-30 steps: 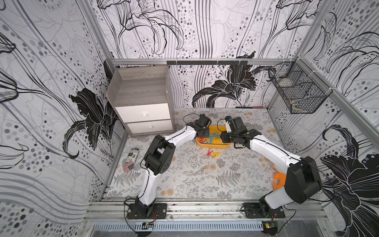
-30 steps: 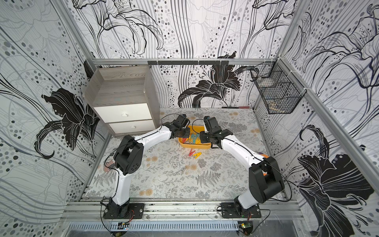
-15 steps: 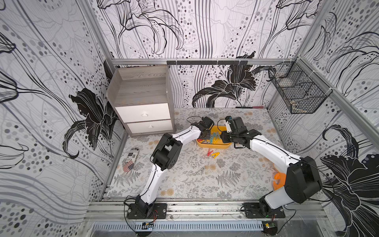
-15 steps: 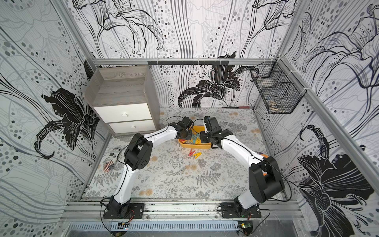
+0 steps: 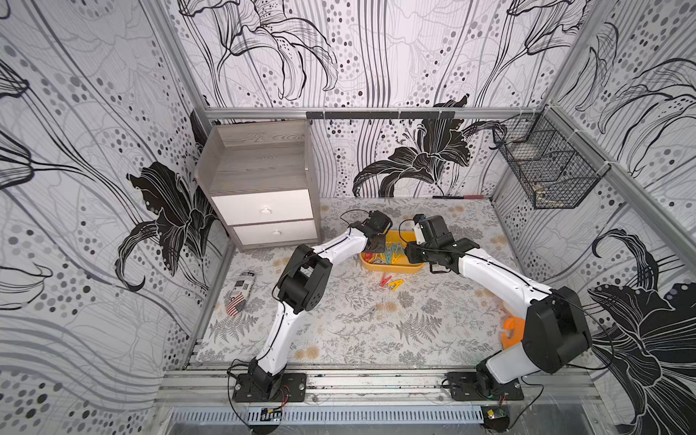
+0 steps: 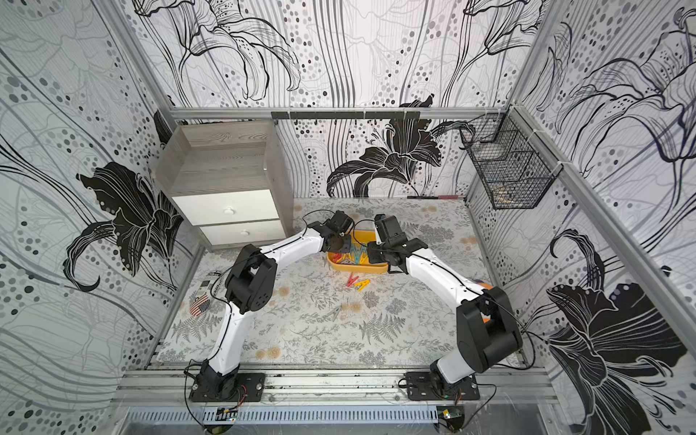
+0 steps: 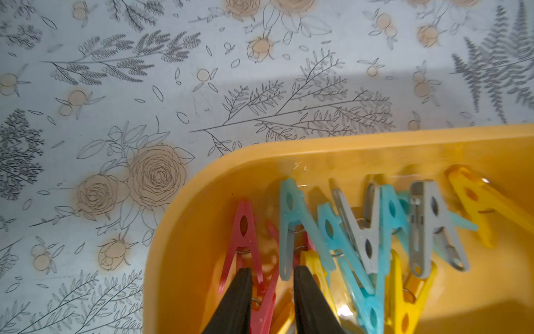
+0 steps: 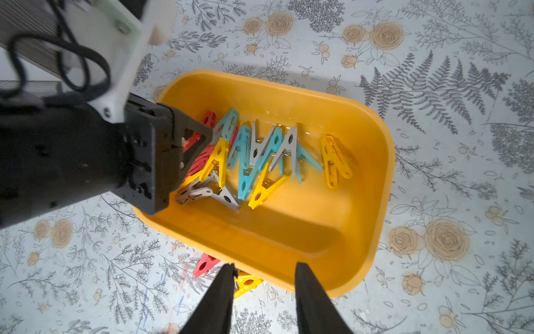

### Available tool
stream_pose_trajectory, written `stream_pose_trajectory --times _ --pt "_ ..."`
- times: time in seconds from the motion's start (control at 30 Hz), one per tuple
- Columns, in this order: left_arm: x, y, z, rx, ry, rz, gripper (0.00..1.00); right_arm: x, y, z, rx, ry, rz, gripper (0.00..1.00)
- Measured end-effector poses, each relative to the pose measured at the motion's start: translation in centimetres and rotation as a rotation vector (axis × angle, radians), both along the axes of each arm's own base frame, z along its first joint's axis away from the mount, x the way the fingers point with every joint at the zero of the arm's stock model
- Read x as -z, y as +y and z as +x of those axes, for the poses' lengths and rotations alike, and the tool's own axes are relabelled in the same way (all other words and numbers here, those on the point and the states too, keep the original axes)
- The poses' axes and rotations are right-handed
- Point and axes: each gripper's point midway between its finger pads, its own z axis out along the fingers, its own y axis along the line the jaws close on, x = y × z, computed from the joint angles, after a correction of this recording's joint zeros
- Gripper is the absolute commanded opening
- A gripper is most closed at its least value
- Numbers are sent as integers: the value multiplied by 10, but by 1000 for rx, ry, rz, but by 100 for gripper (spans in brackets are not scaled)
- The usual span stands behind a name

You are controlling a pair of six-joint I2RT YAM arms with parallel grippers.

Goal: Put the clothespins into the storage box
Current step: Place the clothespin in the storage box.

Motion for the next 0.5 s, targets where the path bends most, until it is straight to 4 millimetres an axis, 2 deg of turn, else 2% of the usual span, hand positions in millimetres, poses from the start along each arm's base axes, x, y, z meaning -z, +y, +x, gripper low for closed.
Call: stream_pose_trajectory --times 0.1,0.2,0.27,0.33,0.4,0.5 --pt "-30 -2 0 3 -40 -37 33 0 1 0 -3 2 3 39" --pt "-71 -2 -2 4 -98 -89 34 0 3 -2 -14 8 14 40" --pt "-97 2 -8 0 -138 -124 35 1 3 -5 -19 12 19 41" --pt "-116 11 -22 -7 -165 -155 36 3 1 -12 -23 22 25 42" --pt "-122 24 -44 -16 -171 -174 36 4 0 -21 -29 30 36 43" --pt "-112 48 -79 -35 -147 -177 38 7 0 -37 -37 48 55 44"
